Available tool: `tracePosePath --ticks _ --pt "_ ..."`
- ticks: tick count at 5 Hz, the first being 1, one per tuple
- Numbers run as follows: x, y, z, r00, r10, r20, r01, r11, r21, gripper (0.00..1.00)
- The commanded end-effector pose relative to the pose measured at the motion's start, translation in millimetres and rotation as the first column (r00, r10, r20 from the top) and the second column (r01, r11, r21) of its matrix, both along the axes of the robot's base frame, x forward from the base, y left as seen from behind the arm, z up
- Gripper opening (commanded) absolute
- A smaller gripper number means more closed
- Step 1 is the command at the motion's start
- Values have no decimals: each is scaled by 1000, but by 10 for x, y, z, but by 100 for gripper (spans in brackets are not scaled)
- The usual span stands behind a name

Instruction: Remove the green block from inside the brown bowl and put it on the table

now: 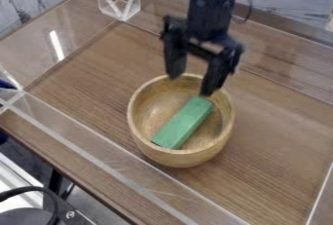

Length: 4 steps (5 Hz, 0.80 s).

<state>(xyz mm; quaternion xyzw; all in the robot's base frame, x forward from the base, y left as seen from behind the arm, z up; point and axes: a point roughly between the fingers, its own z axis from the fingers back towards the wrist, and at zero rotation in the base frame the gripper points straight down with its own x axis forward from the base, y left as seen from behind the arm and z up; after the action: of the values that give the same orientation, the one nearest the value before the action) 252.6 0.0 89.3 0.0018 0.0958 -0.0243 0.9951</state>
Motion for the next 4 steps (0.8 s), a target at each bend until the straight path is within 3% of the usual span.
tracePosePath --ticks 1,2,4 --pt "-51 76 13 998 -12 69 12 1000 8 100" --pt "-92 101 -175 997 -24 72 24 1000 7 100" --pt "-85 87 -367 998 -36 44 36 999 7 100"
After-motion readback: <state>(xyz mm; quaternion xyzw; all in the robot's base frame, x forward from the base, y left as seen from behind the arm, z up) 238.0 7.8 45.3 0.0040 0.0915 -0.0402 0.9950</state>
